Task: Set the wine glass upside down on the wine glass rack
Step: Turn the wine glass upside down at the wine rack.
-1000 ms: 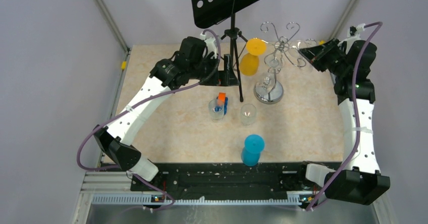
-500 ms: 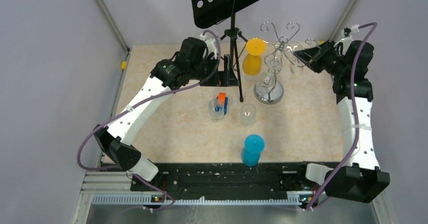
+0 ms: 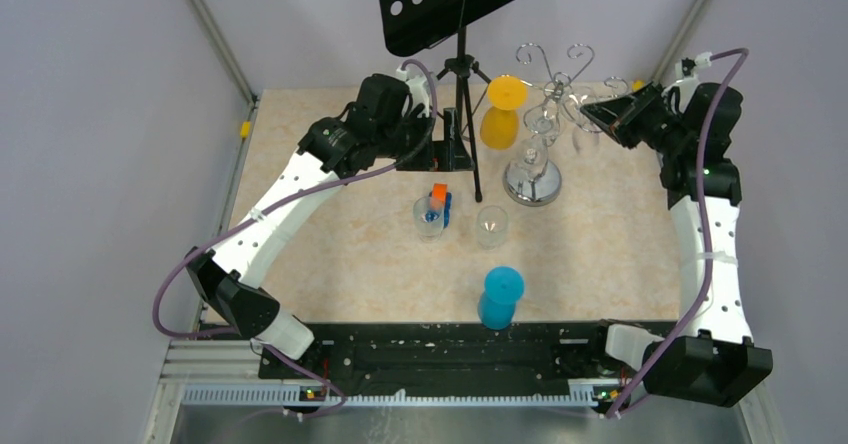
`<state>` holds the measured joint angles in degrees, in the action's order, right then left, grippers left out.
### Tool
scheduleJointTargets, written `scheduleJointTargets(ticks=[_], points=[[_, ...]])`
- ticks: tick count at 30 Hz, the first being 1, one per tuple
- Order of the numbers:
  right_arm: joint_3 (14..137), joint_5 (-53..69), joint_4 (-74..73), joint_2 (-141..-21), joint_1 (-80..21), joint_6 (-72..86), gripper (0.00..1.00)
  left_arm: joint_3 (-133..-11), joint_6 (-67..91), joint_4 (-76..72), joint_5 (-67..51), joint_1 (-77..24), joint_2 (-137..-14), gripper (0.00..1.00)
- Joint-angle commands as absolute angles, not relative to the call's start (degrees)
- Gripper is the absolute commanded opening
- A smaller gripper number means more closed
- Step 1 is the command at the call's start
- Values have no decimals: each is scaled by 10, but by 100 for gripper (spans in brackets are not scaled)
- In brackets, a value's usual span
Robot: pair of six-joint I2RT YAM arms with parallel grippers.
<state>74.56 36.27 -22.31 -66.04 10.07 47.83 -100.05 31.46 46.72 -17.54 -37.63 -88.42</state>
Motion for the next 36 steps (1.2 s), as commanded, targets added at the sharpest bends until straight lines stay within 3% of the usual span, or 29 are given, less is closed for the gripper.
scheduleJointTargets(ticks=[1, 36], points=[[763, 365, -220, -630, 109, 477, 0, -1000, 318, 446, -180, -378, -881, 98], [795, 245, -317, -570, 109, 407, 0, -993, 333, 448, -181, -378, -878, 98]])
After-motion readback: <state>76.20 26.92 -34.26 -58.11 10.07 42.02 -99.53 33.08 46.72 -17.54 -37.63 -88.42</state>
